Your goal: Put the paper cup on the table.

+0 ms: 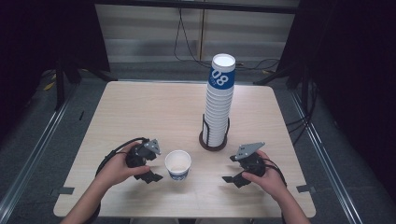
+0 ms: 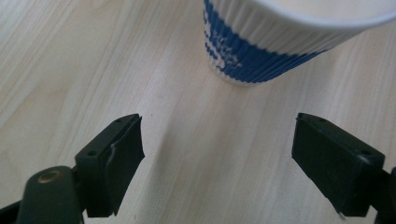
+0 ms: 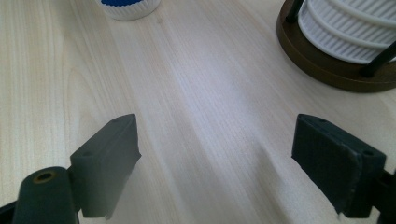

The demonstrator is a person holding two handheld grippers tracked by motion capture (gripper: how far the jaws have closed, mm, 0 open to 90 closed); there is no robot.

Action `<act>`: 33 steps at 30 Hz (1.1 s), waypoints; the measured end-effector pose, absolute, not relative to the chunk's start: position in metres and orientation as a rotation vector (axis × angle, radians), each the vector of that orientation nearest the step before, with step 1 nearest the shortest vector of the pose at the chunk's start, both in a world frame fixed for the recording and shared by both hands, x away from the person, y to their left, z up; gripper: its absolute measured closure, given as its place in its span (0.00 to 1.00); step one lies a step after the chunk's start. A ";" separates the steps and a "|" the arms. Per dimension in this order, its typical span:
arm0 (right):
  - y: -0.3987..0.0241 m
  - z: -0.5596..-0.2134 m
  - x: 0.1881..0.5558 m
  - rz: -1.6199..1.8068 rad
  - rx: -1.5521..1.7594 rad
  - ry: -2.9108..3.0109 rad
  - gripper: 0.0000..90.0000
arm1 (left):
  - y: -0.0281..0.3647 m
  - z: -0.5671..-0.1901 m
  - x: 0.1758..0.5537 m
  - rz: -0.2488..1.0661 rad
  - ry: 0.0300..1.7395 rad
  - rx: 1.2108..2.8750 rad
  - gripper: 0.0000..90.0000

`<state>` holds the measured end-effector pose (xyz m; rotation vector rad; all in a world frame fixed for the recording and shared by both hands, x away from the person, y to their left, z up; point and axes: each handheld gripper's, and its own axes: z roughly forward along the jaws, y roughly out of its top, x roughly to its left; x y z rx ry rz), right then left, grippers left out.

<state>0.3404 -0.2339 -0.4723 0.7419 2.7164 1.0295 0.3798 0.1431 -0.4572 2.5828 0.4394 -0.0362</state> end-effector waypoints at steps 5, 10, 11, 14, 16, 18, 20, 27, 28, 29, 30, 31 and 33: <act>-0.236 -0.473 0.340 1.029 0.748 2.718 0.16 | 0.155 -0.467 0.378 -0.042 0.468 2.535 0.19; -0.238 -0.474 0.339 1.023 0.753 2.724 0.16 | 0.165 -0.472 0.378 -0.037 0.487 2.510 0.18; -0.238 -0.474 0.338 1.022 0.756 2.723 0.16 | 0.166 -0.474 0.378 -0.039 0.506 2.491 0.18; -0.240 -0.475 0.337 1.014 0.760 2.722 0.16 | 0.171 -0.477 0.378 -0.034 0.516 2.489 0.18; -0.242 -0.475 0.337 1.014 0.765 2.719 0.16 | 0.174 -0.478 0.378 -0.018 0.520 2.484 0.18; -0.244 -0.475 0.337 1.019 0.768 2.713 0.16 | 0.177 -0.479 0.378 -0.022 0.527 2.481 0.18; -0.245 -0.476 0.337 1.024 0.776 2.713 0.16 | 0.180 -0.479 0.379 0.002 0.518 2.476 0.18; -0.251 -0.478 0.336 1.036 0.790 2.708 0.16 | 0.192 -0.481 0.381 0.031 0.546 2.430 0.18; -0.252 -0.478 0.336 1.040 0.788 2.704 0.16 | 0.194 -0.482 0.381 0.036 0.553 2.433 0.18; -0.253 -0.478 0.336 1.043 0.799 2.701 0.16 | 0.196 -0.483 0.381 0.038 0.554 2.432 0.18; -0.255 -0.478 0.335 1.045 0.802 2.697 0.16 | 0.199 -0.484 0.382 0.051 0.548 2.435 0.18; -0.256 -0.477 0.335 1.048 0.811 2.693 0.16 | 0.202 -0.486 0.383 0.045 0.563 2.417 0.18; -0.259 -0.478 0.334 1.047 0.818 2.690 0.16 | 0.207 -0.487 0.384 0.044 0.565 2.416 0.18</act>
